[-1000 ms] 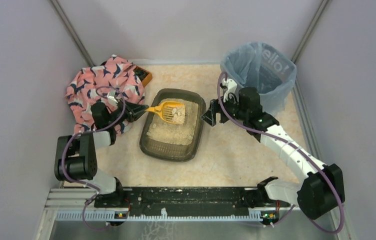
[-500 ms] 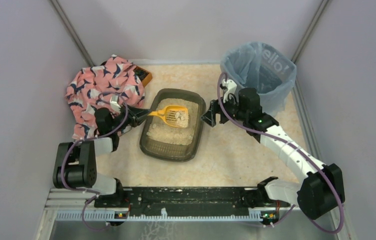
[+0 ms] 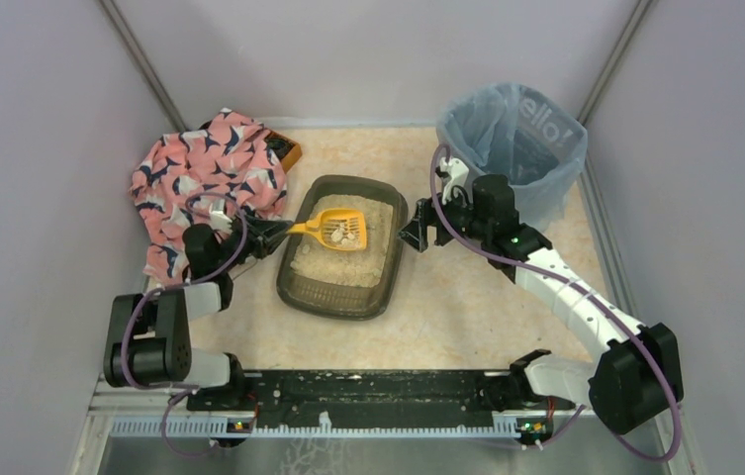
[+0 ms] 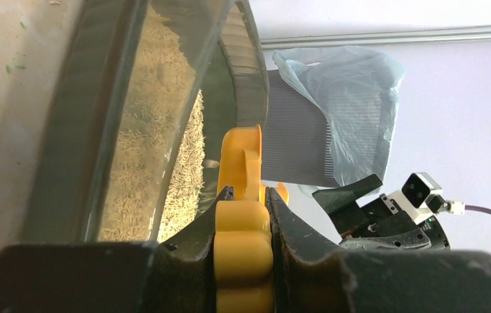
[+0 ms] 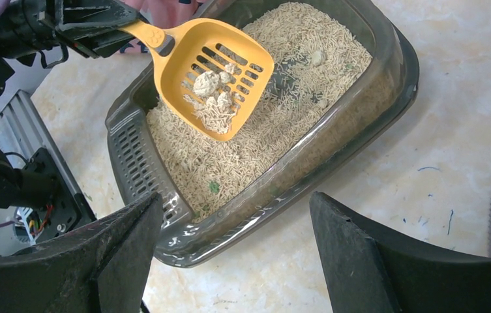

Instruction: Clean the litter box

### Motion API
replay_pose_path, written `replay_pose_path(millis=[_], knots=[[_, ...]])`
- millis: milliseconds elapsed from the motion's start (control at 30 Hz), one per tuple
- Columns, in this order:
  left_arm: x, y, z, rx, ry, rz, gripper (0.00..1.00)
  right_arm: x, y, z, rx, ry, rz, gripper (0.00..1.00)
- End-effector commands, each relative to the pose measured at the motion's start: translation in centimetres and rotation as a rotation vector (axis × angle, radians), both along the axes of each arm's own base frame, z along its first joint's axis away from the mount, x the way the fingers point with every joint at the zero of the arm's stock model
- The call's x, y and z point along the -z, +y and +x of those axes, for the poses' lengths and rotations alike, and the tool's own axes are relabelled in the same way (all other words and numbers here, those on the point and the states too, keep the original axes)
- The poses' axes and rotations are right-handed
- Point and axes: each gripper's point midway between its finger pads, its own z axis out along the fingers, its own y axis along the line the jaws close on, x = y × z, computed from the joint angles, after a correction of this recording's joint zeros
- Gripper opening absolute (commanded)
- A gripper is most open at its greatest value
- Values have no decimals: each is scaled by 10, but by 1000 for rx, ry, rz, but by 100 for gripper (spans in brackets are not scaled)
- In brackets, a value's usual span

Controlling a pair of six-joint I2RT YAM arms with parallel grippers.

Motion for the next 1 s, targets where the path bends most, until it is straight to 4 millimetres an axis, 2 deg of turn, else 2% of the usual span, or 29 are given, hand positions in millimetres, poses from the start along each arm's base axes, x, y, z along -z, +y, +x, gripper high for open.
replay_pose_path(millis=[0,100,167,233,333,400,467,533,567,600,633,733,767,800,867,967], knots=[[-11,-2,-15,32,-44,-17,0,-15,2,5,-6,-49,31,83],[-6,-4,-25,46,-26,0,0,-15,1,5,-3,-57,26,83],[10,4,-28,8,28,15,0,-16,1,5,-2,-59,31,83],[5,-2,-37,42,15,-38,0,-14,3,6,-7,-54,32,83],[13,-3,-41,58,59,-71,0,-13,4,6,-13,-49,35,83],[-1,-10,-44,91,-1,-98,0,-12,4,5,-17,-43,33,83],[15,-4,-39,60,62,-73,0,-14,4,6,-15,-48,36,83],[-15,-17,-45,112,-33,-127,0,-15,5,6,-18,-47,37,83],[-14,-18,-43,101,-11,-127,0,-14,4,5,-20,-42,28,83],[2,-13,-37,63,48,-75,0,-14,3,5,-16,-45,26,83],[9,-9,-30,37,74,-19,0,-15,3,5,-10,-55,33,83],[0,-34,-35,80,36,-16,0,-13,4,7,-11,-48,32,83],[5,-32,-35,65,46,2,0,-13,5,7,-14,-45,31,83],[12,-21,-32,26,60,15,0,-14,5,7,-15,-46,35,83],[12,-3,-31,-21,47,9,0,-17,5,7,-15,-53,37,83],[6,-5,-35,12,38,-6,0,-15,3,6,-10,-51,28,83]])
